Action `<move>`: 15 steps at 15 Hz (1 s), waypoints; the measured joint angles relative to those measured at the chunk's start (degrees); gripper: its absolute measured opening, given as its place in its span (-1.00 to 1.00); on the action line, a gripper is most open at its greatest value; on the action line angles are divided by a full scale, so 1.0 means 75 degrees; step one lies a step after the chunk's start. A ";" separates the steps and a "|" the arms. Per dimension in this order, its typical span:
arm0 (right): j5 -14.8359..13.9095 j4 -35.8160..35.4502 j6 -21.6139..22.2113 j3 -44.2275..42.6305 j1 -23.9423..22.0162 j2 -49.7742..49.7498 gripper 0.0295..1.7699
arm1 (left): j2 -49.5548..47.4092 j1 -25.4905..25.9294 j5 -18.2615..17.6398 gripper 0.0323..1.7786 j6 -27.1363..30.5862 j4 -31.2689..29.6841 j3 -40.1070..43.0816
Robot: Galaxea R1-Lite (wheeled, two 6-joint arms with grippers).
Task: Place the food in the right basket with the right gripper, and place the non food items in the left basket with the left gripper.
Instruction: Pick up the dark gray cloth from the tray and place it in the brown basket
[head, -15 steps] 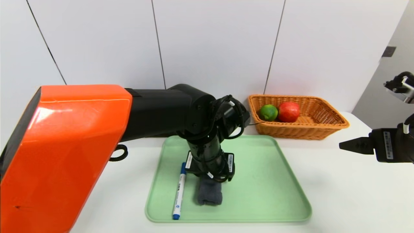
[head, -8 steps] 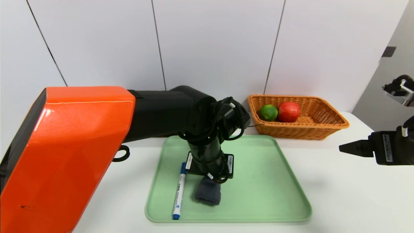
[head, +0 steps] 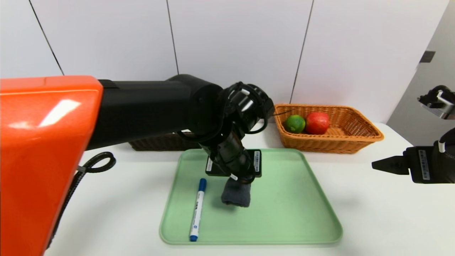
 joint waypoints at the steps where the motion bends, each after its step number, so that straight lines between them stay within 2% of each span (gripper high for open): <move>1: -0.0015 0.0000 -0.0002 0.0028 -0.0003 0.0000 0.93 | -0.0242 0.0052 0.0000 -0.73 0.0011 -0.0143 0.0000; 3: -0.0008 -0.0002 0.0003 0.0059 -0.0010 0.0002 0.93 | -0.0775 0.0390 0.0003 -0.73 0.0119 -0.0349 -0.0003; 7: 0.0015 -0.0148 0.0007 0.0068 -0.0015 0.0049 0.93 | -0.1547 0.1632 0.0078 -0.73 0.0917 -0.0522 0.0003; 10: 0.0021 -0.0465 -0.0037 0.0068 -0.0013 0.0086 0.93 | -0.1635 0.2419 0.0343 -0.73 0.1170 -0.0673 0.0011; 13: -0.0005 -0.0619 -0.0044 0.0024 0.0005 0.0078 0.93 | -0.1466 0.3132 0.0497 -0.73 0.1287 -0.1334 0.0011; 15: 0.0015 -0.0813 -0.0034 0.0042 0.0005 0.0075 0.93 | -0.1204 0.3613 0.0705 -0.73 0.1648 -0.1864 0.0011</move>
